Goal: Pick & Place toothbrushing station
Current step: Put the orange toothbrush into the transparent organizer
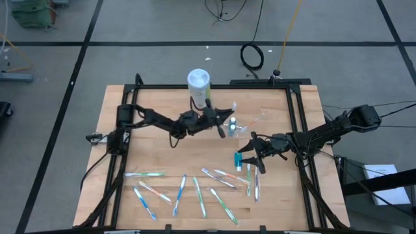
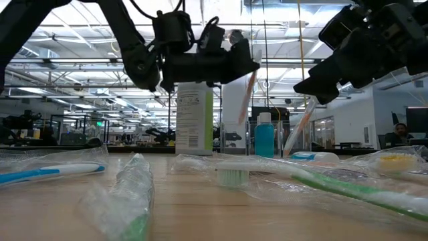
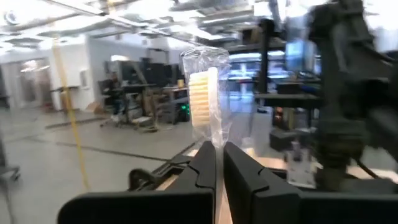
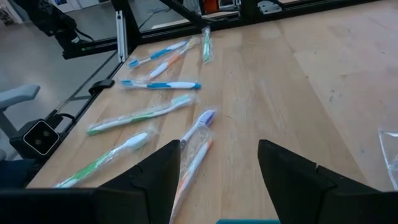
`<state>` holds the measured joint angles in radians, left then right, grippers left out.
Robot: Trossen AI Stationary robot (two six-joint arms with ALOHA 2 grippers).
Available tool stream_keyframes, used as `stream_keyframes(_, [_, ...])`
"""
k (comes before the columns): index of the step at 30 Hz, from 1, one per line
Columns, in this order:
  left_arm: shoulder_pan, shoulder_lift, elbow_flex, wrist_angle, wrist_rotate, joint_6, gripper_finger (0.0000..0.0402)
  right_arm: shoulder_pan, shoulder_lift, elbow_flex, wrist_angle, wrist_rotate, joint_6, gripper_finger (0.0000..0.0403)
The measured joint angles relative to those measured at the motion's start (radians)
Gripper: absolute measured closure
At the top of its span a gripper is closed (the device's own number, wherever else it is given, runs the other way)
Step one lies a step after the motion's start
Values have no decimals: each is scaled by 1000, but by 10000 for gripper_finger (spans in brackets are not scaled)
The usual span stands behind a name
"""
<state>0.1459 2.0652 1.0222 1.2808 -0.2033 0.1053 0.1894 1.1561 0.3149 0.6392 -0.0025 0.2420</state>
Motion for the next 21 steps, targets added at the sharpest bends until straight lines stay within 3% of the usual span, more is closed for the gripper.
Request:
stream_keyframes(3, [-2, 4, -5, -19, -88, -19, 385, 0, 0, 0, 0, 0, 5, 193])
stream_keyframes(8, [-24, 4, -6, -141, -125, -56, 380, 0, 0, 0, 0, 0, 7, 193])
stream_keyframes(14, [-64, -1, -7, -211, -257, -36, 376, 0, 0, 0, -1, 0, 7, 193])
stream_keyframes(21, [-93, -42, -6, -326, -432, -75, 331, 0, 0, 0, -41, 0, 7, 193])
